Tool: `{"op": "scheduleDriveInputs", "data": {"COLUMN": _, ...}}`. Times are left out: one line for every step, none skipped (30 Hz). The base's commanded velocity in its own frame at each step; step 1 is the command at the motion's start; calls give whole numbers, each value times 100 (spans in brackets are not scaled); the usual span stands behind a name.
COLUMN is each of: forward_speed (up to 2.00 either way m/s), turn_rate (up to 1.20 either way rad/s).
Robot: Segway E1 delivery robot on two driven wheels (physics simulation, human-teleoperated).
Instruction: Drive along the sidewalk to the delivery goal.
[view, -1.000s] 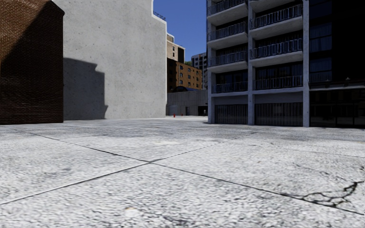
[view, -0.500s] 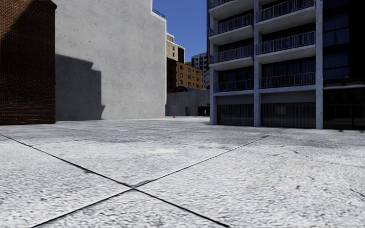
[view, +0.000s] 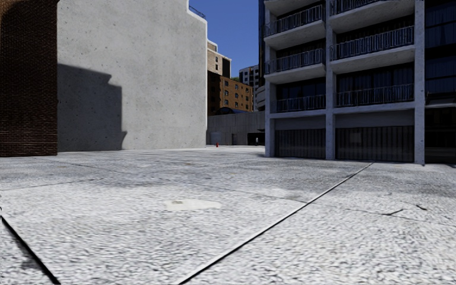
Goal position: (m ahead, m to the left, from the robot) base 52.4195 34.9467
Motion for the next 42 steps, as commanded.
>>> {"op": "scheduleDriveInputs", "data": {"forward_speed": 200, "turn_rate": 0}}
{"op": "scheduleDriveInputs", "data": {"forward_speed": 200, "turn_rate": 0}}
{"op": "scheduleDriveInputs", "data": {"forward_speed": 200, "turn_rate": 0}}
{"op": "scheduleDriveInputs", "data": {"forward_speed": 200, "turn_rate": 0}}
{"op": "scheduleDriveInputs", "data": {"forward_speed": 200, "turn_rate": 0}}
{"op": "scheduleDriveInputs", "data": {"forward_speed": 200, "turn_rate": 0}}
{"op": "scheduleDriveInputs", "data": {"forward_speed": 200, "turn_rate": 0}}
{"op": "scheduleDriveInputs", "data": {"forward_speed": 200, "turn_rate": 0}}
{"op": "scheduleDriveInputs", "data": {"forward_speed": 200, "turn_rate": 0}}
{"op": "scheduleDriveInputs", "data": {"forward_speed": 200, "turn_rate": 0}}
{"op": "scheduleDriveInputs", "data": {"forward_speed": 200, "turn_rate": 0}}
{"op": "scheduleDriveInputs", "data": {"forward_speed": 200, "turn_rate": 0}}
{"op": "scheduleDriveInputs", "data": {"forward_speed": 200, "turn_rate": 0}}
{"op": "scheduleDriveInputs", "data": {"forward_speed": 200, "turn_rate": 0}}
{"op": "scheduleDriveInputs", "data": {"forward_speed": 200, "turn_rate": 0}}
{"op": "scheduleDriveInputs", "data": {"forward_speed": 200, "turn_rate": 0}}
{"op": "scheduleDriveInputs", "data": {"forward_speed": 200, "turn_rate": 0}}
{"op": "scheduleDriveInputs", "data": {"forward_speed": 200, "turn_rate": 0}}
{"op": "scheduleDriveInputs", "data": {"forward_speed": 200, "turn_rate": 0}}
{"op": "scheduleDriveInputs", "data": {"forward_speed": 200, "turn_rate": 0}}
{"op": "scheduleDriveInputs", "data": {"forward_speed": 200, "turn_rate": 0}}
{"op": "scheduleDriveInputs", "data": {"forward_speed": 200, "turn_rate": 0}}
{"op": "scheduleDriveInputs", "data": {"forward_speed": 200, "turn_rate": 0}}
{"op": "scheduleDriveInputs", "data": {"forward_speed": 200, "turn_rate": 0}}
{"op": "scheduleDriveInputs", "data": {"forward_speed": 200, "turn_rate": 0}}
{"op": "scheduleDriveInputs", "data": {"forward_speed": 200, "turn_rate": 0}}
{"op": "scheduleDriveInputs", "data": {"forward_speed": 200, "turn_rate": 0}}
{"op": "scheduleDriveInputs", "data": {"forward_speed": 200, "turn_rate": 0}}
{"op": "scheduleDriveInputs", "data": {"forward_speed": 200, "turn_rate": 0}}
{"op": "scheduleDriveInputs", "data": {"forward_speed": 200, "turn_rate": 0}}
{"op": "scheduleDriveInputs", "data": {"forward_speed": 200, "turn_rate": 0}}
{"op": "scheduleDriveInputs", "data": {"forward_speed": 200, "turn_rate": 0}}
{"op": "scheduleDriveInputs", "data": {"forward_speed": 200, "turn_rate": 0}}
{"op": "scheduleDriveInputs", "data": {"forward_speed": 200, "turn_rate": 0}}
{"op": "scheduleDriveInputs", "data": {"forward_speed": 200, "turn_rate": 0}}
{"op": "scheduleDriveInputs", "data": {"forward_speed": 200, "turn_rate": 0}}
{"op": "scheduleDriveInputs", "data": {"forward_speed": 200, "turn_rate": 0}}
{"op": "scheduleDriveInputs", "data": {"forward_speed": 200, "turn_rate": 0}}
{"op": "scheduleDriveInputs", "data": {"forward_speed": 200, "turn_rate": 0}}
{"op": "scheduleDriveInputs", "data": {"forward_speed": 200, "turn_rate": 0}}
{"op": "scheduleDriveInputs", "data": {"forward_speed": 200, "turn_rate": 0}}
{"op": "scheduleDriveInputs", "data": {"forward_speed": 200, "turn_rate": 0}}
